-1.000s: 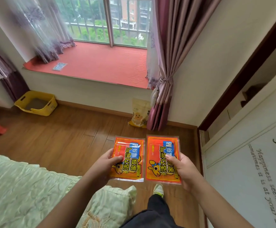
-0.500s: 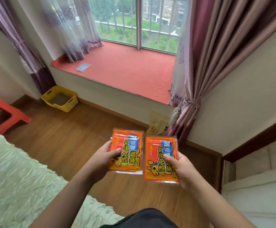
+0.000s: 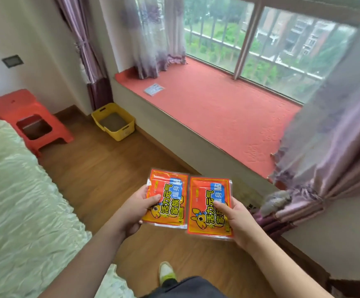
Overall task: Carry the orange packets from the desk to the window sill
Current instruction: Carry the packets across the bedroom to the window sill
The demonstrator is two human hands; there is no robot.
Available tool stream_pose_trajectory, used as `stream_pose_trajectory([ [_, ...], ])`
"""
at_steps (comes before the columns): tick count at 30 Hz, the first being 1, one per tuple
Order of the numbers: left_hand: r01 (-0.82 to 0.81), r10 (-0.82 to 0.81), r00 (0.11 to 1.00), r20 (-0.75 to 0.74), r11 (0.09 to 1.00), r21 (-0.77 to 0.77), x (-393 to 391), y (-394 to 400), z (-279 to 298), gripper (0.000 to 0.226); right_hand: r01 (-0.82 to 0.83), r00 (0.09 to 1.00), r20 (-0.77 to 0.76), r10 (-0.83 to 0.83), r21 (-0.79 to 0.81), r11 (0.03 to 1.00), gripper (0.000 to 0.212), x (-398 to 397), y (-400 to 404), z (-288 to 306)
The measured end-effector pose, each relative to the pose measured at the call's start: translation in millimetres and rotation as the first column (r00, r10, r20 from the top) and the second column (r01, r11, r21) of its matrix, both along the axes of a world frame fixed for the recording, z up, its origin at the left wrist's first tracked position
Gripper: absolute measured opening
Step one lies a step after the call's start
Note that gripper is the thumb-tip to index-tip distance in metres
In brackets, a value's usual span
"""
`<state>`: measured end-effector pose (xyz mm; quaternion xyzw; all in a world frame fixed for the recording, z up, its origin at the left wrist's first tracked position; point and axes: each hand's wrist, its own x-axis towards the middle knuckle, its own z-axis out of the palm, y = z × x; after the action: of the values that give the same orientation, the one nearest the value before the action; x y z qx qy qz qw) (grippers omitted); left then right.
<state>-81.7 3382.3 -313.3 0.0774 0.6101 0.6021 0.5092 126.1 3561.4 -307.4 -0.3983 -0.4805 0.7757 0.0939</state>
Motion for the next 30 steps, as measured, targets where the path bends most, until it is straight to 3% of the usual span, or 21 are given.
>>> stream_pose_trajectory([
  [11,-0.125,0.125,0.992,-0.004,0.992,0.000,-136,46,7,0.027,-0.100,0.995,0.014,0.100,0.011,0.995,0.021,-159,77,0],
  [23,-0.243,0.237,0.969,-0.064,0.963,-0.113,-272,150,15,0.027,-0.195,0.980,-0.038,0.194,-0.016,0.981,0.018,-330,213,-3],
  [30,-0.318,0.314,0.946,-0.081,0.947,-0.043,-348,204,37,0.022,-0.267,0.962,-0.065,0.266,-0.007,0.964,0.018,-426,264,12],
])
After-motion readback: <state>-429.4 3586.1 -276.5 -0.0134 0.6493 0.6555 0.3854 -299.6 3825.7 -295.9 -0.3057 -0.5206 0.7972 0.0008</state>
